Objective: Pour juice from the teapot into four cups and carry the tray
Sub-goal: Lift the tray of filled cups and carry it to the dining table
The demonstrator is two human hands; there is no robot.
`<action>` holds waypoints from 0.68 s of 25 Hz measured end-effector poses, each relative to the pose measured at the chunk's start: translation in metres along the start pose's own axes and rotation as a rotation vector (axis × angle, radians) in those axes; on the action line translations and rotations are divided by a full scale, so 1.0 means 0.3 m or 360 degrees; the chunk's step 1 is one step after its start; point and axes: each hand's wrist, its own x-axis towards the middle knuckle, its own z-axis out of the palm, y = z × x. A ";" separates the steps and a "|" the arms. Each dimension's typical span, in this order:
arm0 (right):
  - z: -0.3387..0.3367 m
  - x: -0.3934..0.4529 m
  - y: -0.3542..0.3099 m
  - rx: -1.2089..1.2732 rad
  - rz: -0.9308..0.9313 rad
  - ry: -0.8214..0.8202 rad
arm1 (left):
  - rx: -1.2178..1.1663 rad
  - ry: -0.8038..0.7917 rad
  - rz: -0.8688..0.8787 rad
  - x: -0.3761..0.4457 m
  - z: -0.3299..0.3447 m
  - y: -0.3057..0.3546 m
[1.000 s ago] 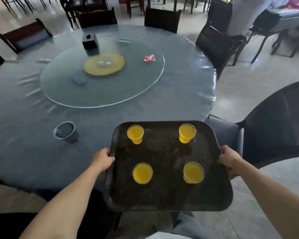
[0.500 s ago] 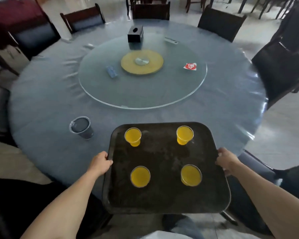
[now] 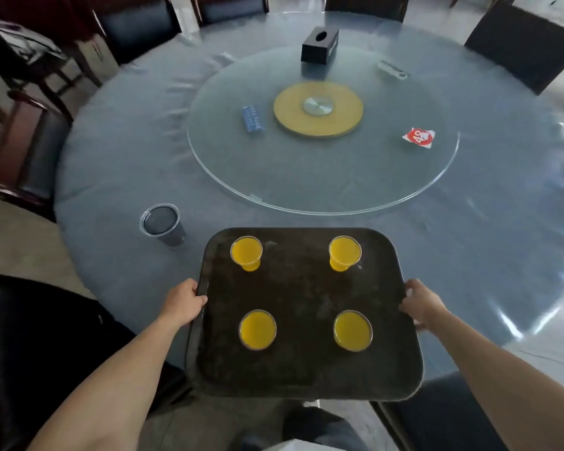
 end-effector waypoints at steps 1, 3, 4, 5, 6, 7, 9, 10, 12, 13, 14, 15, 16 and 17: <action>-0.005 0.018 -0.013 -0.0015 -0.0012 -0.0009 | -0.0003 0.0003 -0.0018 0.001 0.006 0.003; -0.014 0.052 -0.033 -0.0067 -0.0039 -0.0025 | -0.0021 0.0013 -0.0062 0.005 0.022 0.010; -0.019 0.065 -0.042 -0.0087 -0.0051 -0.0032 | -0.0030 0.0023 -0.0082 0.006 0.029 0.015; -0.022 0.075 -0.052 -0.0091 -0.0059 -0.0042 | -0.0032 0.0032 -0.0098 0.007 0.037 0.017; -0.023 0.087 -0.059 -0.0092 -0.0070 -0.0047 | -0.0028 0.0037 -0.0113 0.010 0.045 0.017; -0.025 0.099 -0.065 -0.0093 -0.0081 -0.0051 | -0.0034 0.0044 -0.0122 0.013 0.053 0.016; -0.026 0.119 -0.076 -0.0106 -0.0082 -0.0066 | -0.0054 0.0045 -0.0151 0.019 0.061 0.016; -0.026 0.125 -0.080 -0.0121 -0.0071 -0.0078 | -0.0054 0.0043 -0.0164 0.019 0.063 0.017; -0.024 0.139 -0.088 -0.0128 -0.0056 -0.0102 | -0.0054 0.0046 -0.0183 0.026 0.070 0.013; -0.021 0.144 -0.093 -0.0127 -0.0059 -0.0108 | -0.0055 0.0047 -0.0194 0.028 0.071 0.011; -0.018 0.150 -0.096 -0.0123 -0.0057 -0.0119 | -0.0048 0.0038 -0.0207 0.029 0.071 0.011; -0.016 0.158 -0.098 -0.0125 -0.0062 -0.0120 | -0.0043 0.0035 -0.0211 0.032 0.074 0.010; -0.015 0.157 -0.101 -0.0132 -0.0060 -0.0117 | -0.0042 0.0034 -0.0215 0.035 0.075 0.010; -0.013 0.157 -0.102 -0.0146 -0.0063 -0.0118 | -0.0049 0.0034 -0.0214 0.038 0.078 0.009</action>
